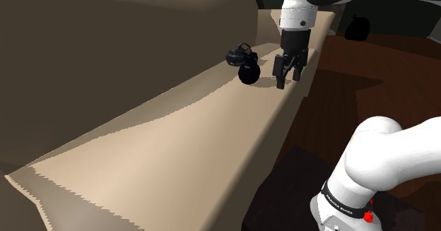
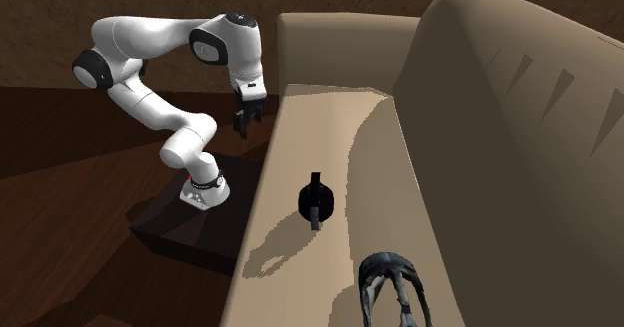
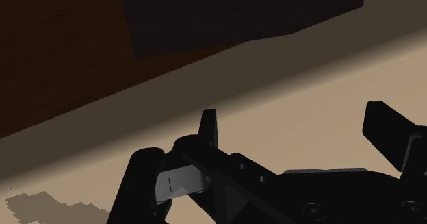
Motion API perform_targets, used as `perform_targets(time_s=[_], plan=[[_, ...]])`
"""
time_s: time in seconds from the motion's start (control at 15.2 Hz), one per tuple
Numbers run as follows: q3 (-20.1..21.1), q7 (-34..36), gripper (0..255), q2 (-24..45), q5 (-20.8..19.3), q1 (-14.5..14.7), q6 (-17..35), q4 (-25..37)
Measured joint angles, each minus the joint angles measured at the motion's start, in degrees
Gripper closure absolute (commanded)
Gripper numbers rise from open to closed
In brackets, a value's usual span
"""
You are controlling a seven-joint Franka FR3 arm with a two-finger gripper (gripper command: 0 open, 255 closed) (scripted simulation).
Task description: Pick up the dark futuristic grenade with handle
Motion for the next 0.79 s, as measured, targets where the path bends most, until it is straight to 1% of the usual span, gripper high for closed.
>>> perform_targets(time_s=[0.07,0.2,0.53,0.79], plan=[[0.00,0.00,0,0.00,0.00,0.00,0.00,0.00],[-0.32,-0.09,0,2.56,-0.69,-0.45,0.53,1.78],[-1.76,-0.54,0,14.04,-3.33,-2.17,2.24,10.48],[-2.80,-0.74,0,22.42,-5.17,-3.41,2.39,17.90]])
